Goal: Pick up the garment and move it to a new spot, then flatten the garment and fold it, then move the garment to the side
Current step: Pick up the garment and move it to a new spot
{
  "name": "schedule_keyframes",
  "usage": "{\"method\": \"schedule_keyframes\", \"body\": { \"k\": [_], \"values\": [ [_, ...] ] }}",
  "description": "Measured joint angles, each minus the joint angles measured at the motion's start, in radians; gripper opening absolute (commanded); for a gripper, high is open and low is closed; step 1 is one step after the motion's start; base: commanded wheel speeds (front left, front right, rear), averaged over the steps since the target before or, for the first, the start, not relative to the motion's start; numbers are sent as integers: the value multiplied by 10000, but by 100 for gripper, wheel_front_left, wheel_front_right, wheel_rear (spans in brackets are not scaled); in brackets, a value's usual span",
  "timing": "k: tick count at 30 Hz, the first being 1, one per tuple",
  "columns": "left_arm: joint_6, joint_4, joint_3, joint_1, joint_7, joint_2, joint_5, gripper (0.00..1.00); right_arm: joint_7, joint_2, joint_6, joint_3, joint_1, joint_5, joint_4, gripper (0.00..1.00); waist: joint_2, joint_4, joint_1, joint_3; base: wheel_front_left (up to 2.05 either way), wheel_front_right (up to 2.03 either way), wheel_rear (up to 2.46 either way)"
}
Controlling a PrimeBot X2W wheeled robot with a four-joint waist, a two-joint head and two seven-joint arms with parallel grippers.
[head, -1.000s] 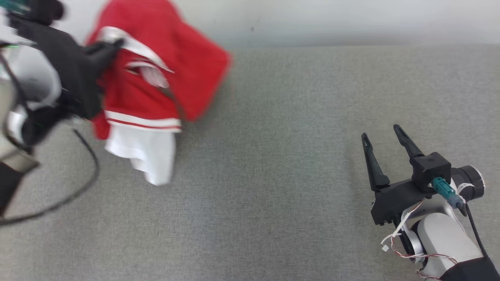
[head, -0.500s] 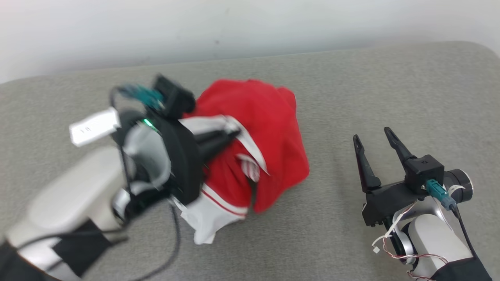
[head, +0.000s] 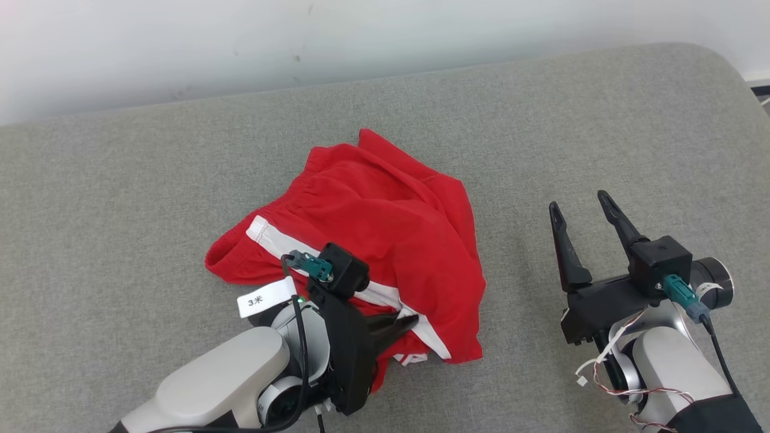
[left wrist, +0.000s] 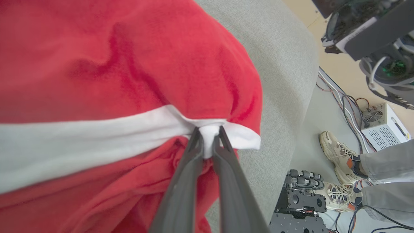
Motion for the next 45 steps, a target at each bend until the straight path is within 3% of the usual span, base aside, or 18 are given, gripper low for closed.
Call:
{"method": "schedule_keyframes", "body": {
  "k": [2, 4, 10, 22, 28, 45],
  "values": [
    [0, 272, -6, -12, -180, -81, 8, 0, -19, -2, 0, 0, -29, 0, 8, 100, 0, 0, -1, 27, 0, 0, 0],
    [0, 499, -8, -66, -284, -151, 4, 100, -44, -6, 0, -25, -31, 0, 36, 100, 0, 31, -1, 30, 0, 0, 0],
    [0, 863, 27, -108, -648, -194, -56, 100, -84, -17, 0, -142, -7, 33, 280, 100, 0, 220, -1, -115, 0, 0, 0],
    [27, 857, 180, -449, -1147, 535, 543, 100, -174, 25, -2, -224, 332, 173, 491, 100, 0, 737, -1, -593, 0, 0, 0],
    [276, 1398, 67, -1041, -1011, 947, 1160, 100, -178, 86, 56, -67, 322, 171, 491, 100, -1, 680, -1, -705, 0, 0, 0],
    [13, 2957, -654, -2514, 481, 290, 2303, 100, -249, -58, 169, 8, 209, 142, 295, 100, 0, 29, 0, -374, 0, 0, 0]
  ]
}}
